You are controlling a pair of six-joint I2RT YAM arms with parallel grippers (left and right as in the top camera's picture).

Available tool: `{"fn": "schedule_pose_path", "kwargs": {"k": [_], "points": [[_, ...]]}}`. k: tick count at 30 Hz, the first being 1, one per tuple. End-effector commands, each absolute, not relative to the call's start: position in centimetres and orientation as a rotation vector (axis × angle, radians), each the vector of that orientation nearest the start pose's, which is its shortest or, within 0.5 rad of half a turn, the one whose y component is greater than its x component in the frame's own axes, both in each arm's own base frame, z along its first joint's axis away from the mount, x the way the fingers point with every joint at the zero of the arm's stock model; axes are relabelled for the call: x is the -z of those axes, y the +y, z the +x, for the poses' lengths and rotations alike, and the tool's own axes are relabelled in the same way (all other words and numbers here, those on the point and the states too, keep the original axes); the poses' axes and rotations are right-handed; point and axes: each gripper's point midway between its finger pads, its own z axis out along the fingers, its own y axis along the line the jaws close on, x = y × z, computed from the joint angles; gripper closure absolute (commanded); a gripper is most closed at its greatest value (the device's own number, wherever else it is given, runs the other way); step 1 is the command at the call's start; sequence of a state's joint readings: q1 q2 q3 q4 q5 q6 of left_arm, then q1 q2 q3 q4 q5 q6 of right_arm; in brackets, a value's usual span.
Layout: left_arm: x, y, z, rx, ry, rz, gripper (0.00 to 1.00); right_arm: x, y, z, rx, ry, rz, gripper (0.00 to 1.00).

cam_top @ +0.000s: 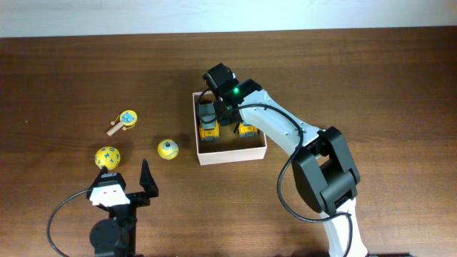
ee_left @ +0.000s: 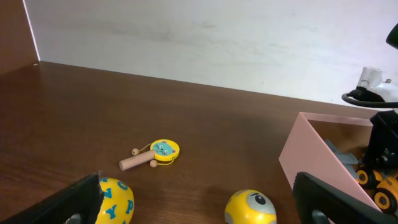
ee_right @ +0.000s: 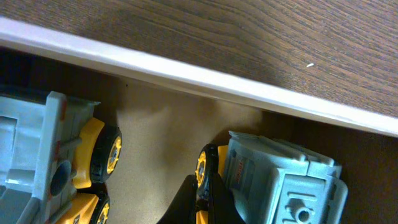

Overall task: Pack container
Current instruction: 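Lower the second truck into the box's right side and open the gripper, then raise the right gripper and move it right over the Rubik's cube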

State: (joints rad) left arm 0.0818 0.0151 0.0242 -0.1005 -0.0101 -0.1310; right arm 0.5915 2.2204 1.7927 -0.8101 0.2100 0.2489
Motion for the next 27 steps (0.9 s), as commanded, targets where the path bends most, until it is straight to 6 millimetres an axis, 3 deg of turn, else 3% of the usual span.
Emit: {"fn": "schedule_pose_path", "kwargs": {"k": [1,5,9,14,18,22,27], "points": [[-15.4,2.1,24.5,0.024,1.661,-0.166,0.01,-4.0,24.3,44.1,0.130,2.728,-0.453,0.96],[-15.4,2.1,24.5,0.024,1.661,-0.166,0.01,-5.3,24.6,44.3,0.116,2.718,-0.457,0.96],[-15.4,2.1,24.5,0.024,1.661,-0.166,0.01,-8.0,25.3,44.6,0.068,2.694,-0.454,0.96],[-15.4,2.1,24.5,0.024,1.661,-0.166,0.01,-13.7,26.1,45.0,-0.017,2.629,-0.439,0.95],[-15.4,2.1,24.5,0.024,1.661,-0.166,0.01,-16.8,25.8,45.1,-0.023,2.606,-0.425,0.95],[-15.4,2.1,24.5,0.024,1.661,-0.166,0.01,-19.1,23.6,45.5,0.062,2.596,-0.372,0.94],[-15.4,2.1,24.5,0.024,1.661,-0.166,0.01,-20.9,18.6,46.0,0.150,2.639,-0.227,0.70]]}}
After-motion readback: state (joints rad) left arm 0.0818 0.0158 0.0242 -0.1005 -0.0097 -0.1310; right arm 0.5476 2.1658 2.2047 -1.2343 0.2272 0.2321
